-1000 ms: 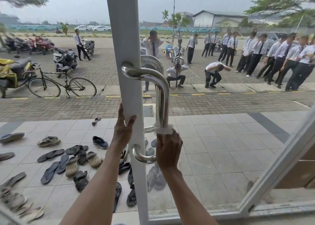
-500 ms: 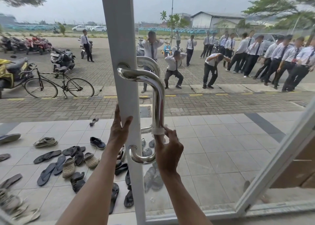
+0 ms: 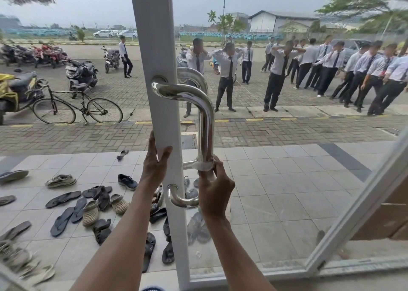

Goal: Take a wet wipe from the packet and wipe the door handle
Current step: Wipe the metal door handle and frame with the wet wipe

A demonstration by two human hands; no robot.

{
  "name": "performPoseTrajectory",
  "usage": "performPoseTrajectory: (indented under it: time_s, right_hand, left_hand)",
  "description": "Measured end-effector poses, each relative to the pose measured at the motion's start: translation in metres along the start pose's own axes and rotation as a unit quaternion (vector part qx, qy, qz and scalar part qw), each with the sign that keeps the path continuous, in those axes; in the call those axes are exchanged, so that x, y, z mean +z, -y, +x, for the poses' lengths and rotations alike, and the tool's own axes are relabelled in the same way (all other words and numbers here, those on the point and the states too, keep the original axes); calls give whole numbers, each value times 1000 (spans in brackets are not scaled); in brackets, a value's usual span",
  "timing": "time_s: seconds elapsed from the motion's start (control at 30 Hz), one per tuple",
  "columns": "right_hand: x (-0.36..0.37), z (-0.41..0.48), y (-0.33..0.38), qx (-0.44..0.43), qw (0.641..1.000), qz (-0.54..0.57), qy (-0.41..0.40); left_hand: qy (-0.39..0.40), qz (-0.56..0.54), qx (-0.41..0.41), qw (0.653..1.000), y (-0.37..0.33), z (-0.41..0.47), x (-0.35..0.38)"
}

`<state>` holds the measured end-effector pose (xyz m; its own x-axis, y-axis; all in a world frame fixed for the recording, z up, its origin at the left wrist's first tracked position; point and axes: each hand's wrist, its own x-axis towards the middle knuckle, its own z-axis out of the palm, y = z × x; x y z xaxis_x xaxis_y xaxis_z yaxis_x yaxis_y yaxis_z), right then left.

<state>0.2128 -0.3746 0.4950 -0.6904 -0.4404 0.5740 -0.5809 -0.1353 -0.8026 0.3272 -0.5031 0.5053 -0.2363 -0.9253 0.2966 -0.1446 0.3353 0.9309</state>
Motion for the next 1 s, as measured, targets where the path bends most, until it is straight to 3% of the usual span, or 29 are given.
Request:
performPoseTrajectory:
  time_s: [0.17, 0.23, 0.33, 0.5, 0.73, 0.9, 1.0]
  right_hand:
    - [-13, -60, -54, 118, 981, -109, 113]
    - [-13, -55, -49, 123, 982, -102, 98]
    - [-2, -23, -19, 83, 995, -45, 10]
    - [8, -10, -5, 57, 998, -2, -11]
    - [5, -57, -38, 214, 975, -19, 47]
    - [5, -33, -21, 115, 993, -22, 3]
    - [11, -29, -16, 103, 994, 14, -36]
  left_hand:
    - [7, 3, 5, 1000, -2, -1, -1]
    - [6, 7, 3, 1000, -2, -1, -2]
    - [3, 6, 3, 1000, -1, -1, -2]
    - [3, 8, 5, 1000, 0, 0, -1]
    - [6, 9, 10, 1000, 1, 1, -2]
    - [4, 7, 12, 1000, 2, 0, -1]
    - [-1, 4, 12, 1000, 2, 0, 0]
